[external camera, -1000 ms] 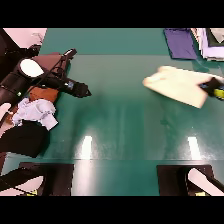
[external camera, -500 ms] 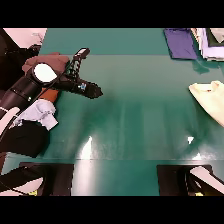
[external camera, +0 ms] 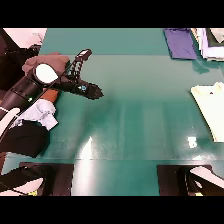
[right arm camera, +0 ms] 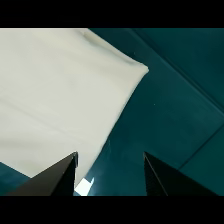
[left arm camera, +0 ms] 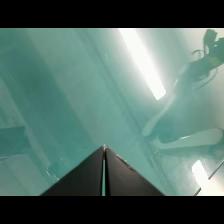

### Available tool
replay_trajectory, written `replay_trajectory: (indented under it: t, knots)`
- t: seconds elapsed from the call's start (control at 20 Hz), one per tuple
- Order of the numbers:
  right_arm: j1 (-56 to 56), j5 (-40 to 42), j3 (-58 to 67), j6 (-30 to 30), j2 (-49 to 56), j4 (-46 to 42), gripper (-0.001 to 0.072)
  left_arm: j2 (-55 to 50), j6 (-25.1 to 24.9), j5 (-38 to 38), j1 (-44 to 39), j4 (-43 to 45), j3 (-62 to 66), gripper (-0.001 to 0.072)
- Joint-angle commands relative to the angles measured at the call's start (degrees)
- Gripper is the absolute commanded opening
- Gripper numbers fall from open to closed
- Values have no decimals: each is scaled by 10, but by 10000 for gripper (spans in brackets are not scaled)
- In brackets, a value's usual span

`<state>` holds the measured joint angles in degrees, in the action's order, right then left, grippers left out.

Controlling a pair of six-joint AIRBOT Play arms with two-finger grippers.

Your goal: Fold the shirts.

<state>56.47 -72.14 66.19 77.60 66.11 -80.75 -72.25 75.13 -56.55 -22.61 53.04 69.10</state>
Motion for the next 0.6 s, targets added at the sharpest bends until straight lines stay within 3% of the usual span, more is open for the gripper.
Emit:
replay_trajectory:
  t: [0.0,0.15,0.35,0.4,0.45,0.55]
  knots:
    - [-40,-34,64,39,6,128,479,0,-2,4,0,2,0,34]
    - [-153,-35,66,38,5,260,444,0,-2,1,0,6,1,34]
    - [-348,-17,66,38,5,270,428,0,-1,-9,0,5,1,34]
    - [-391,-9,66,37,5,271,343,0,-1,-9,0,5,1,34]
    - [-428,-2,66,27,5,270,202,0,-1,-9,0,5,1,34]
    - [-490,4,66,-3,5,267,35,0,-1,-6,0,5,1,34]
